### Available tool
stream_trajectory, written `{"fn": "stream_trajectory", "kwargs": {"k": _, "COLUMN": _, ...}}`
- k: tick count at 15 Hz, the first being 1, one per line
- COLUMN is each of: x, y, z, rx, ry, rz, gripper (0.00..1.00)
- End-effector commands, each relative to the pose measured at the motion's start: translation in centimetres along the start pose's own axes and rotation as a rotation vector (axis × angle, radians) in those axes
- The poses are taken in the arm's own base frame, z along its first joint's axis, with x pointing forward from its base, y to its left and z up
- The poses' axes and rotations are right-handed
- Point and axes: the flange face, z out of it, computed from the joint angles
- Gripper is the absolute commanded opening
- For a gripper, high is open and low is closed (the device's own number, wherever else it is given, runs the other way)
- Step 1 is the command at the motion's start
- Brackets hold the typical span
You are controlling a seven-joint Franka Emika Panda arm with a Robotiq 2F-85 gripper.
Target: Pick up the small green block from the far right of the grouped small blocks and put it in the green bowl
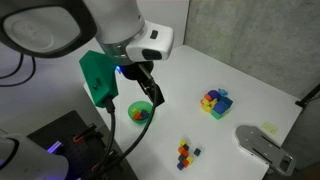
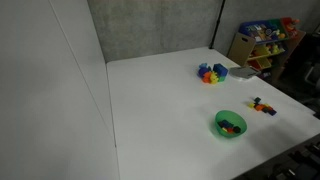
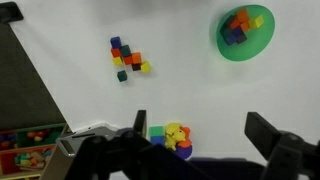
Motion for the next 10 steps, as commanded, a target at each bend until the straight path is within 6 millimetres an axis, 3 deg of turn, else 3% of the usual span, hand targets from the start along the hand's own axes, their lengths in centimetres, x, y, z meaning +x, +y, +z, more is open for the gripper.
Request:
{"fn": "stream_trajectory", "kwargs": {"k": 1, "x": 0.0, "y": 0.0, "z": -0.1, "rx": 0.000, "ry": -0.001, "rz": 0.000, "gripper": 1.00}}
{"fn": "stream_trajectory", "kwargs": {"k": 4, "x": 0.0, "y": 0.0, "z": -0.1, "rx": 0.000, "ry": -0.001, "rz": 0.000, "gripper": 1.00}}
{"fn": "stream_trajectory", "kwargs": {"k": 6, "x": 1.1, "y": -0.3, "z": 0.9, "rx": -0.008, "ry": -0.044, "rz": -0.006, "gripper": 1.00}}
{"fn": "stream_trajectory", "kwargs": {"k": 10, "x": 3.2, "y": -0.8, "z": 4.9, "rx": -0.027, "ry": -0.141, "rz": -0.034, "gripper": 1.00}}
